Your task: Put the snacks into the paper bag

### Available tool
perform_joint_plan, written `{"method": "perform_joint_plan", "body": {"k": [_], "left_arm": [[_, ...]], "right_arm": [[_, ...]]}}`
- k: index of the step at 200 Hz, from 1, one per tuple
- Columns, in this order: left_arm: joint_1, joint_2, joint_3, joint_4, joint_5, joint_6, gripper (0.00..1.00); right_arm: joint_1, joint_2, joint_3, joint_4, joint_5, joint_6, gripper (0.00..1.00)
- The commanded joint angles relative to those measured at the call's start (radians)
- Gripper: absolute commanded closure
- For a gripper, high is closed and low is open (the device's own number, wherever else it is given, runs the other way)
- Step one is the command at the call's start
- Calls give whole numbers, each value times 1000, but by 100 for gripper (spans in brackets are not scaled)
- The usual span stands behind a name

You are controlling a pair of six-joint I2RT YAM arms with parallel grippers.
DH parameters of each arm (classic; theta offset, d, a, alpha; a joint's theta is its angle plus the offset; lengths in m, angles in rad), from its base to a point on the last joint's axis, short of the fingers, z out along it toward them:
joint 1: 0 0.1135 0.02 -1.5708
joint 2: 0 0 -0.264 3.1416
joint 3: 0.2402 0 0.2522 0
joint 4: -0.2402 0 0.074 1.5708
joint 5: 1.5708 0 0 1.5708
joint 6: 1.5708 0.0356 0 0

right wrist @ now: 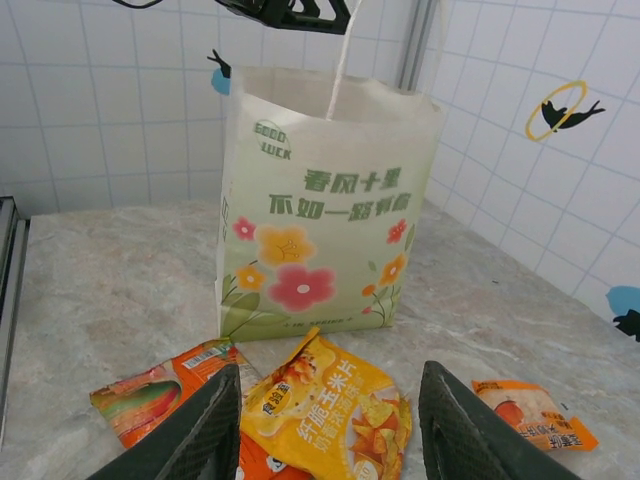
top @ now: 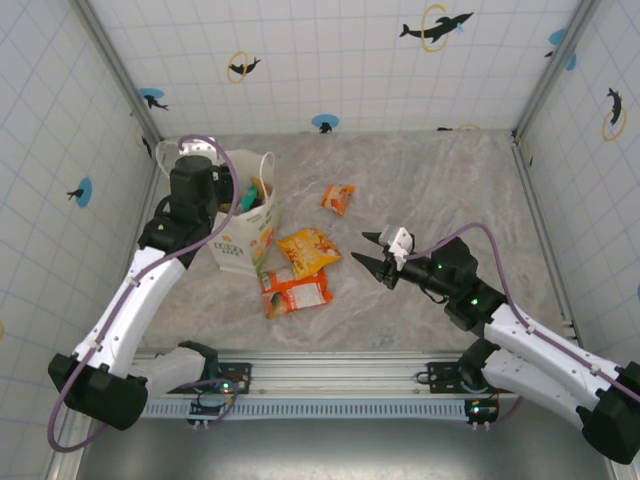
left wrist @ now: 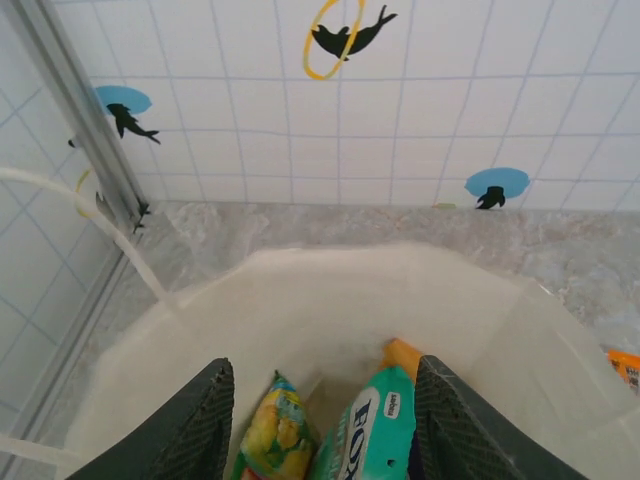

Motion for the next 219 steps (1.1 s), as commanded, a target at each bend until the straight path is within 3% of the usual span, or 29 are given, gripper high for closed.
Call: {"method": "perform_joint_plan", "body": {"k": [1,70,131,176,219], "left_arm": [[12,-30,16,-18,-9,-32,48],[13,-125,21,-75,167,-119,36],[13,-279,-99,-210,237,-262,35],[11,-359,-198,-245,295,-390,35],[12,-406,-255,-246,297,-424,36]], "right_arm": [[6,5,-12,16,7,44,50],[22,113,33,-62,8,246,50],[49,250,62,-115,36,492,51],[56,423,124,-134,44,901,51],[98,572,120,35,100,1292,49]]}}
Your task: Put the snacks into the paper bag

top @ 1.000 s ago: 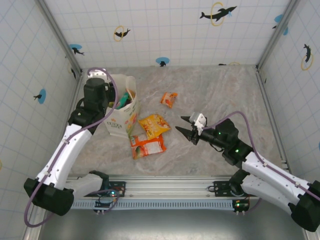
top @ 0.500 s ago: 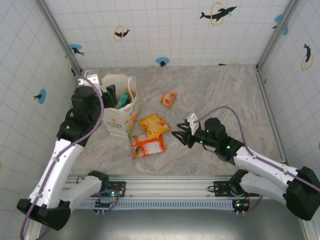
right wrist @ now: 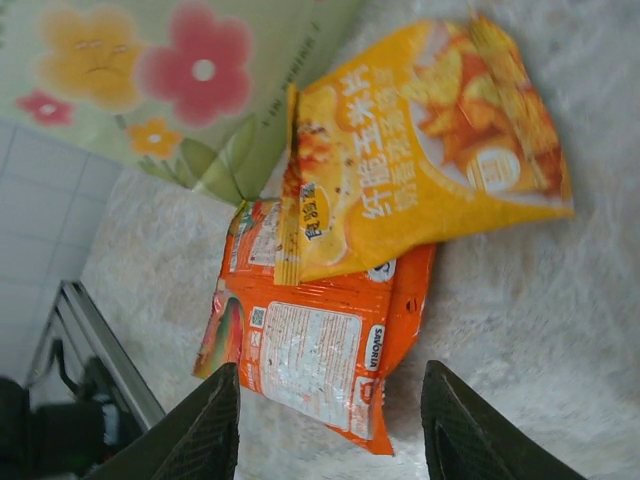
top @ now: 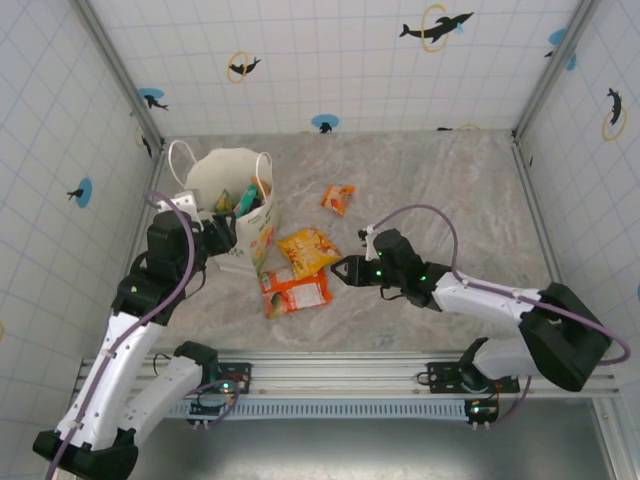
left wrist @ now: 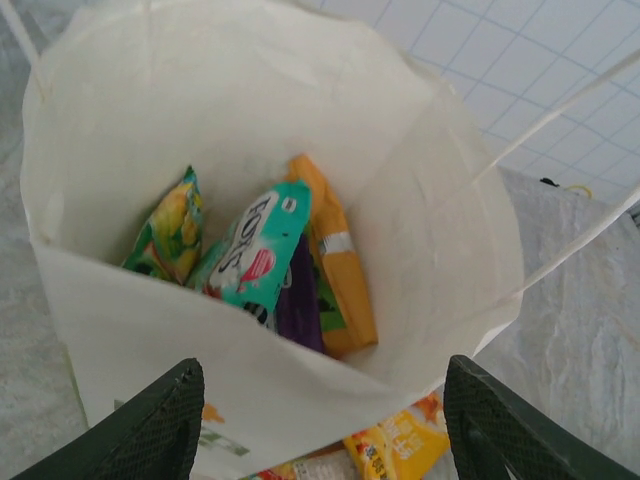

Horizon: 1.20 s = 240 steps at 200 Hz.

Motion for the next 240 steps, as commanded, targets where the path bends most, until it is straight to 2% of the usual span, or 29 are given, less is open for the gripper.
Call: {"method": "perform_joint_plan", "body": {"k": [1,30,45,93,178,240], "left_arm": [[7,-22,-18,-16,25,-50,36],[7,-27,-18,-24,29,-49,36],[7,-37,-22,-18,33,-54,36],[7,-66,-68,26,62,-72,36],[7,-94,-84,48,54,-59,36],[7,-83,-93,66,54,-50,36]], "right_arm": [[25,61,16,134,43,308,49],[41,134,-74,364,140,540,48],[46,184,-100,465,186,593,47],[57,349,-46,562,222,664,46],[52,498,-8,641,338,710,48],[26,589,66,666,328,710,52]]}}
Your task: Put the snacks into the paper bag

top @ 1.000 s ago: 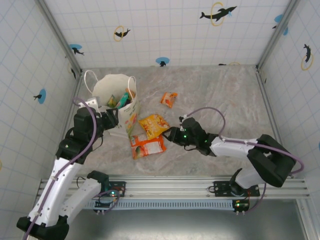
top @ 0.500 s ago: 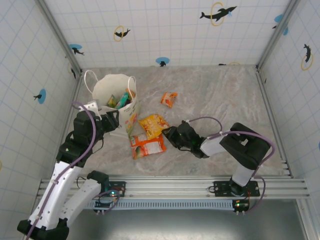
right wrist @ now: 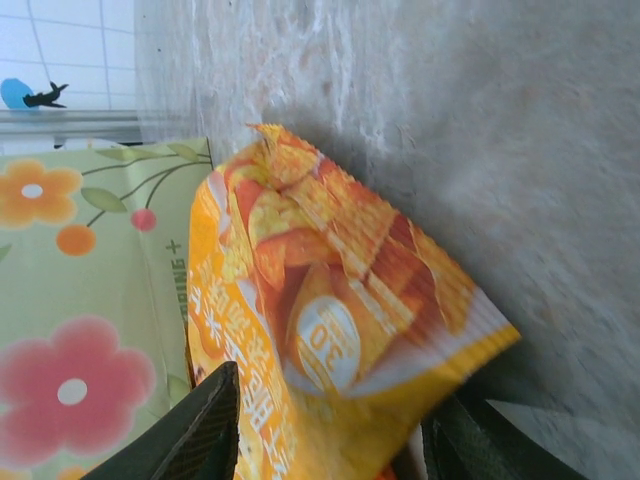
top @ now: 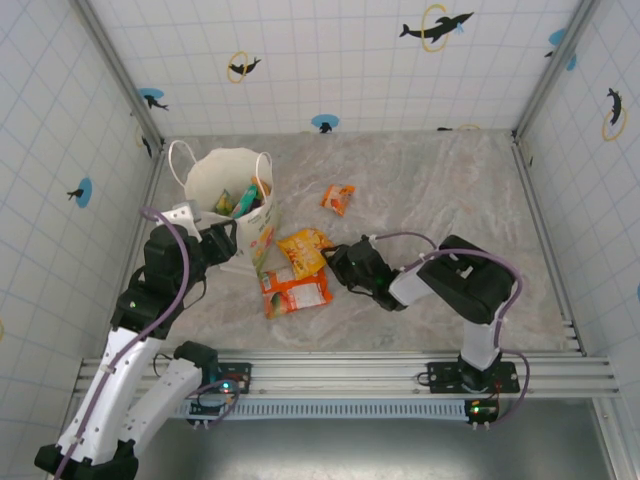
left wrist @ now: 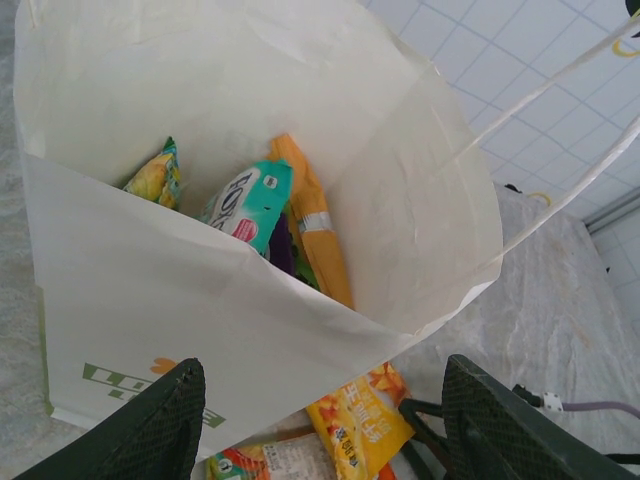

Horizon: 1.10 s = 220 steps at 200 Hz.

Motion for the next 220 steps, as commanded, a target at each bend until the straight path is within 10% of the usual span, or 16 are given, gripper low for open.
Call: {"method": "perform_joint_plan", "body": {"k": [1,163,220], "left_arm": [[6,5,-18,34,10,10,36],[7,15,-32,48,-2,33,37],[6,-6,-19,85,47,132,33]], "right_arm": [[-8,38,35,35,35,7,52],[-16,-20,8,12,89,-76,96],[-22,-240,-52,-134,147,-408,100]]}}
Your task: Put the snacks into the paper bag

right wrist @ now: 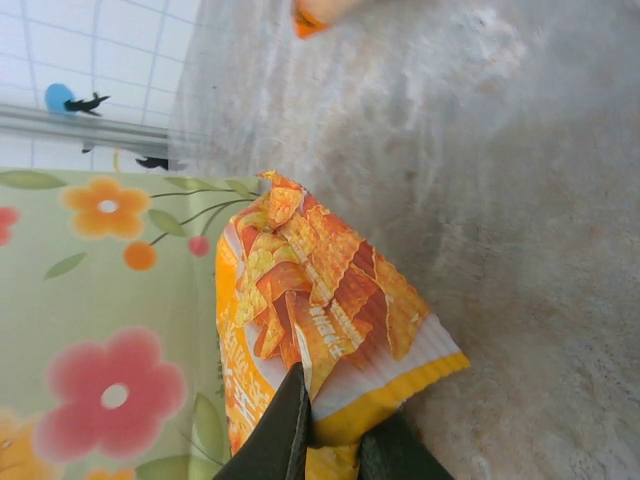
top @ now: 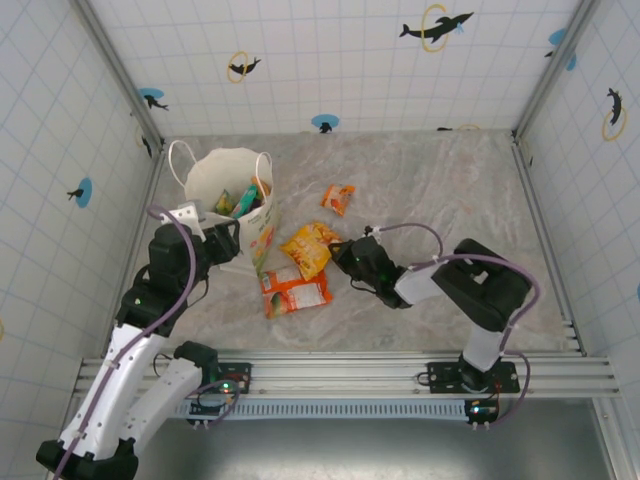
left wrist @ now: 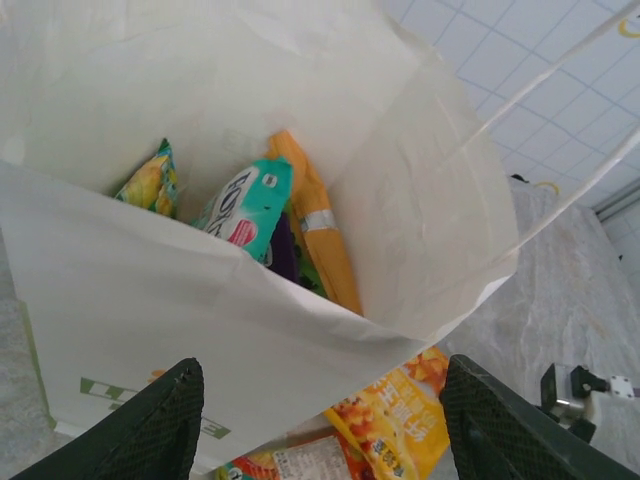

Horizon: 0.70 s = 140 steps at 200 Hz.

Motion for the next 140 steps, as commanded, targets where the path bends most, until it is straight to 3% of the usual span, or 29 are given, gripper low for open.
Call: {"method": "perform_joint_plan", "body": {"k": [1,45,87,140], "left_arm": [[5,-11,13,36,38,82,33],[4,-23,25,56,140,209,24],[5,-29,25,61,329,380,21],[5,-19,1,92,642,522,23]], "right_arm": [[-8,-108,-28,-79,69,-211,100],[-16,-322,-88,-196,94,-539,100],[-23,-523,-173,-206,82,-819,100],[-29,-716,-216,-155,-111,-1107,100]]}}
